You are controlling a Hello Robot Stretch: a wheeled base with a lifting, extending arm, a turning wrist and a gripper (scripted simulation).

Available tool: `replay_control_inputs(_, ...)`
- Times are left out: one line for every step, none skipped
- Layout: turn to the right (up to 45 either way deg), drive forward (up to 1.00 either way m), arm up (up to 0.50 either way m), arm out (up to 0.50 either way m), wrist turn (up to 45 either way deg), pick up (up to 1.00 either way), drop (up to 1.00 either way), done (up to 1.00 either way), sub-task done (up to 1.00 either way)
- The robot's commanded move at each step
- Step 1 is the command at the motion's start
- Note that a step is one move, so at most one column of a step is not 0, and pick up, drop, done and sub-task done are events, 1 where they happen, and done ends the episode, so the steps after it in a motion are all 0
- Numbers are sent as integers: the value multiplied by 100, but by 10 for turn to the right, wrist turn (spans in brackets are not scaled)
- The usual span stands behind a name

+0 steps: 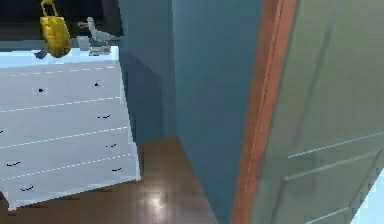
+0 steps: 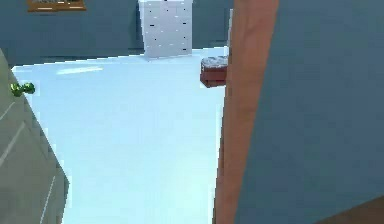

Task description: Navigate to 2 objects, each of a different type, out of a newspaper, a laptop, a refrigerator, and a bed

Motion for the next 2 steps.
replay_control_inputs(450,0,0,0,0,0,0,0,0)
replay_control_inputs(120,0,0,0,0,0,0,0,0)
